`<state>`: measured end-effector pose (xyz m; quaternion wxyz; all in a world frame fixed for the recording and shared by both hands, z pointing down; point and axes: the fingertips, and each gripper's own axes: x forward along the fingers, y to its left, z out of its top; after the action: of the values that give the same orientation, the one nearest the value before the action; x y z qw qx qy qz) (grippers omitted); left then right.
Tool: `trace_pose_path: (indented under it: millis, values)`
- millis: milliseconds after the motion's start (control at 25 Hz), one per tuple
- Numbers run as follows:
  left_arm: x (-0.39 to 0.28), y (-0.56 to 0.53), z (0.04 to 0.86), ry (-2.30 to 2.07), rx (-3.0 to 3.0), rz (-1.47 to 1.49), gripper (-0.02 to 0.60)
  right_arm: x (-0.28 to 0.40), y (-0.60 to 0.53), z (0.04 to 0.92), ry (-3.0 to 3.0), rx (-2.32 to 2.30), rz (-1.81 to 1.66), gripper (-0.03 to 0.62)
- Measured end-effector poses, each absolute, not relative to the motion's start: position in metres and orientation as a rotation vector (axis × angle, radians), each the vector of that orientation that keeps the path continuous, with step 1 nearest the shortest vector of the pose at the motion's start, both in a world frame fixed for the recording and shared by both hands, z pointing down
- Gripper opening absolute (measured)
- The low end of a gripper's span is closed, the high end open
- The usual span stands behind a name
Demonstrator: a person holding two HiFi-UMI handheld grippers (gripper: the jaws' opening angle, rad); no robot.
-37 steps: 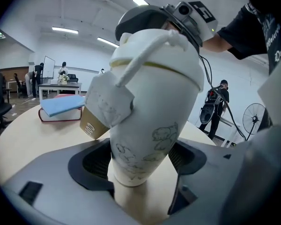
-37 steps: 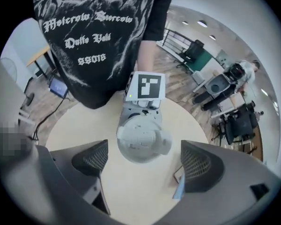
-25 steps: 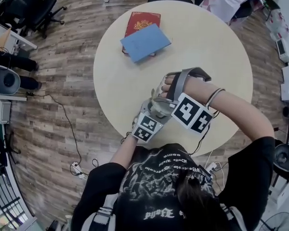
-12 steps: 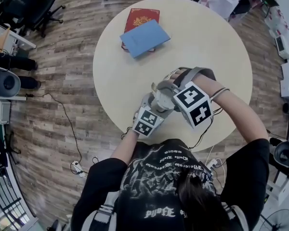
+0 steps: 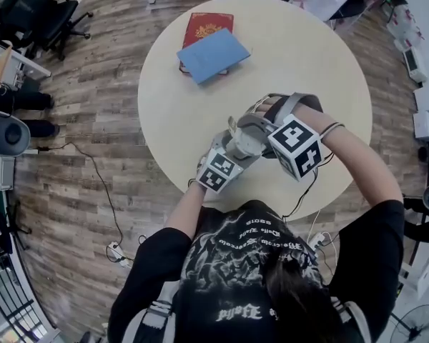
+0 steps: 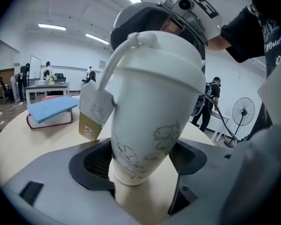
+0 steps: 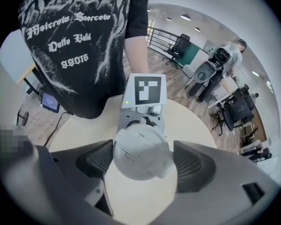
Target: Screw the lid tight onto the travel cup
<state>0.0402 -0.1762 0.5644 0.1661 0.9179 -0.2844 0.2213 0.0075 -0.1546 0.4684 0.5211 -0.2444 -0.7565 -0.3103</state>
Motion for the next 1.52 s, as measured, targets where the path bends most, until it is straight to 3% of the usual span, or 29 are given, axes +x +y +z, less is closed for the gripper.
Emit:
trace_pose_path:
  millis: [240, 480, 760, 1520]
  values:
    - [0.039, -0.178, 0.566, -0.730, 2.638, 0.626, 0.393, 0.007, -0.155, 0.469, -1.719, -0.693, -0.893, 0.408]
    - [0.039, -0.178, 0.565, -0.739, 2.641, 0.602, 0.393, 0.005, -0.159, 0.469, -1.851, -0.590, -0.759, 0.410]
    - [0.038, -0.177, 0.565, -0.775, 2.624, 0.586, 0.393, -0.001, -0.165, 0.466, -2.051, -0.253, -0.386, 0.408]
    - [0.035, -0.178, 0.569, -0.880, 2.564, 0.541, 0.393, 0.000, -0.180, 0.462, -2.144, 0.633, -0.016, 0.414]
